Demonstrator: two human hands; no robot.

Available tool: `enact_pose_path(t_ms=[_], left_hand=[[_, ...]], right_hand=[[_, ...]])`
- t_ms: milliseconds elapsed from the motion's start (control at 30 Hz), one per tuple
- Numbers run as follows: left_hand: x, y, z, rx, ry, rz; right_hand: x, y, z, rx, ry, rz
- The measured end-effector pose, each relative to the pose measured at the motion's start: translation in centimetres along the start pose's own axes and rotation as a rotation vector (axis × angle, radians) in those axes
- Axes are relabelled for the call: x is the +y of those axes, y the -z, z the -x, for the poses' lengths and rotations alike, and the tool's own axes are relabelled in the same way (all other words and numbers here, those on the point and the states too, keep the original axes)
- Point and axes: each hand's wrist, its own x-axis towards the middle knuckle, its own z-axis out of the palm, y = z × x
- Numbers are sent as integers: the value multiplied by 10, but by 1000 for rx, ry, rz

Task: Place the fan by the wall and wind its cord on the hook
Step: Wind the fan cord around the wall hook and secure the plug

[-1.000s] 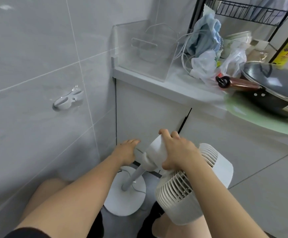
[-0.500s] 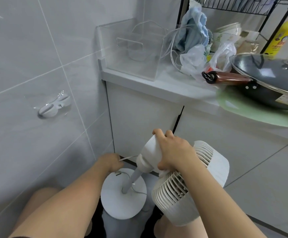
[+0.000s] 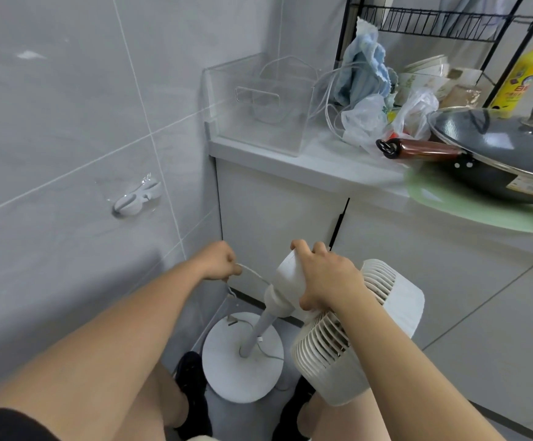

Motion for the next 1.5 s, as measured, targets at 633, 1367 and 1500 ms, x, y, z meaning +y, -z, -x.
enact_pose_path(t_ms=[633,1367,1500], left_hand=[[47,63,20,236,-334,-809],[108,139,57,270,-246,-993],[82,149,71,175,0,-938]], right_hand=[[36,63,-1,-84,-8,-29],[-11,24,-16,-110,-6,95],[-23,22,-23,-113,-27,102]])
